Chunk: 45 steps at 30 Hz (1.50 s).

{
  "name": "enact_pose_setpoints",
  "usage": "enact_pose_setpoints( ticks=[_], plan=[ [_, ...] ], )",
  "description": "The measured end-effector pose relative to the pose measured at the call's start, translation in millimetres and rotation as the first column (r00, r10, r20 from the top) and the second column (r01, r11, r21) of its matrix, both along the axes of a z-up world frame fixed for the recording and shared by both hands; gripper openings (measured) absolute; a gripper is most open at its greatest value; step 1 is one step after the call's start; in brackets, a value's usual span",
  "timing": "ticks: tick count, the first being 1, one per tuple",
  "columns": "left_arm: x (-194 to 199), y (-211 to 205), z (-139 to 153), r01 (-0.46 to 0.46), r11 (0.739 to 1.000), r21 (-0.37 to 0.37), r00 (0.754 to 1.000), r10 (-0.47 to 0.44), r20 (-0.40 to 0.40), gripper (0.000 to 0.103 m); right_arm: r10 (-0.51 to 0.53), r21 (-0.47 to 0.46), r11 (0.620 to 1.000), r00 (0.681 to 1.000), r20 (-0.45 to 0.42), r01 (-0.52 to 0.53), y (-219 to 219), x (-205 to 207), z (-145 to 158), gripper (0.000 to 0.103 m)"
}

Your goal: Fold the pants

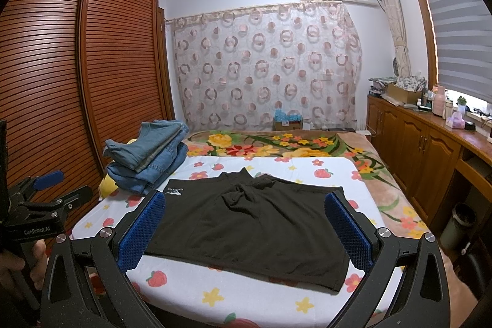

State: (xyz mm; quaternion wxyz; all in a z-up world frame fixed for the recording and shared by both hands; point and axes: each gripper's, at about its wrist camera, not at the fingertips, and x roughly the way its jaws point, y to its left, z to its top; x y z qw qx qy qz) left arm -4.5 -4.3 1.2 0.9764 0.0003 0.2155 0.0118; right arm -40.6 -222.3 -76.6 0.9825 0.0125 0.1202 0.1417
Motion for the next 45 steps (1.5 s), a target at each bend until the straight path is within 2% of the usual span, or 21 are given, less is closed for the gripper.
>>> enact_pose_setpoints(
  ticks=[16,19,21,30,32,45],
  plan=[
    [-7,-3,6,0.013,1.0,-0.007,1.0,-0.013,-0.002,0.103,0.001,-0.001,1.0,1.0,0.006,-0.001,1,-3,3,0.103],
    [-1,-1,4,0.026,0.999,-0.019,0.999,-0.026,-0.03,0.103,0.001,-0.004,1.0,1.0,0.0,-0.001,1,-3,3,0.103],
    [4,2,14,0.04,0.999,-0.028,0.998,-0.041,-0.054,0.103,0.001,-0.009,1.0,1.0,-0.008,-0.001,0,0,0,0.103],
    [21,6,-14,0.065,0.997,-0.047,0.989,-0.071,-0.132,0.103,-0.021,-0.036,0.999,0.998,-0.061,0.019,-6,17,-9,0.103],
    [26,8,-29,0.068,0.996,-0.053,0.987,-0.075,-0.144,0.103,-0.029,-0.046,0.999,0.997,-0.074,0.026,-7,22,-10,0.103],
    [50,32,-76,0.041,0.996,-0.074,0.971,-0.057,-0.231,0.103,-0.03,-0.099,0.995,0.981,-0.192,0.011,-3,56,-18,0.102]
  ],
)
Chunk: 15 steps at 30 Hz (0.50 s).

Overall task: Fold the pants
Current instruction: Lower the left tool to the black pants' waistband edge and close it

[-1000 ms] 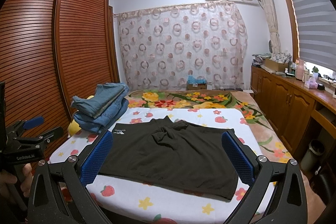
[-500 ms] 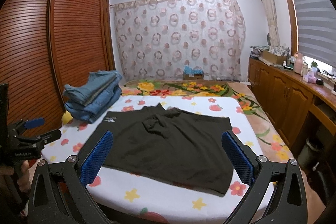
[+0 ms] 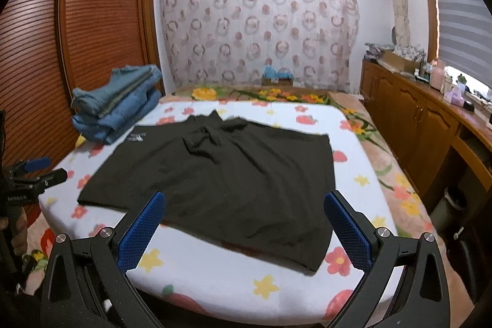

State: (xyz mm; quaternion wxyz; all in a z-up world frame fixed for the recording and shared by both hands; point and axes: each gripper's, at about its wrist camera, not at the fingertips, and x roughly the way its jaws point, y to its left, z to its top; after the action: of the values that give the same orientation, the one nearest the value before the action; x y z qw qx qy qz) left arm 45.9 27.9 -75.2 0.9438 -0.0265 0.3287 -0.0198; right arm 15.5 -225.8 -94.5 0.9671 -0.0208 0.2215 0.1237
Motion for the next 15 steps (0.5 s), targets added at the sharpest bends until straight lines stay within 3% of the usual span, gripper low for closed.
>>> enact_pose_setpoints(
  ticks=[15],
  plan=[
    [16,17,-38,-0.01,1.0,-0.018,0.997,0.008,-0.076,0.102,-0.023,-0.033,0.999,0.995,-0.1,0.02,-6,33,12,0.101]
  ],
)
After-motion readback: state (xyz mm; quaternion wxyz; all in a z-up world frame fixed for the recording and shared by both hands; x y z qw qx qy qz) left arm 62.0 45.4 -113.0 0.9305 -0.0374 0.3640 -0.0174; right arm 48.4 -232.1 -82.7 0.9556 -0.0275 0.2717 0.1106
